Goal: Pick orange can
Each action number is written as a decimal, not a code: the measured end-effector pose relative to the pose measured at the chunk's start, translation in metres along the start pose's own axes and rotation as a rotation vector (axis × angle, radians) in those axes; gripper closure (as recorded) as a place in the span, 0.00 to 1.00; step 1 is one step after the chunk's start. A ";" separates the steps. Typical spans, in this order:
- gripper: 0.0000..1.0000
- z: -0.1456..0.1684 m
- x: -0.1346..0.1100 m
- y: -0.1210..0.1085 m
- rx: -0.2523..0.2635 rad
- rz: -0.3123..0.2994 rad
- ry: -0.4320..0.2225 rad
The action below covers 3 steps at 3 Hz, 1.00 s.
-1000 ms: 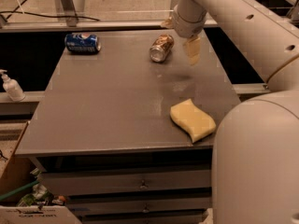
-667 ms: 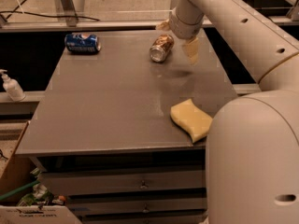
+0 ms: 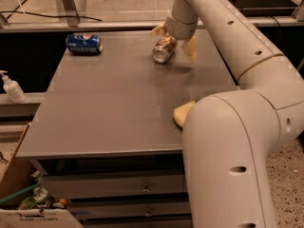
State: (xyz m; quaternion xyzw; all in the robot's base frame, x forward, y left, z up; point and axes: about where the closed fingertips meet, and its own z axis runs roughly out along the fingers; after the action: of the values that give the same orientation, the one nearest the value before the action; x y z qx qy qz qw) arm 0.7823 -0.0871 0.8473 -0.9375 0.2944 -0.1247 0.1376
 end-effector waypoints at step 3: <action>0.00 -0.001 -0.010 -0.027 -0.027 -0.264 0.001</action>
Offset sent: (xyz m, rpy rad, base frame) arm 0.0073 0.0245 0.0194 -0.1265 0.0288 0.2635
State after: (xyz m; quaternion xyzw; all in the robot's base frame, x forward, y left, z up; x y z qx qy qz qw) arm 0.7884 -0.0604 0.8558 -0.9697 0.1702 -0.1381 0.1075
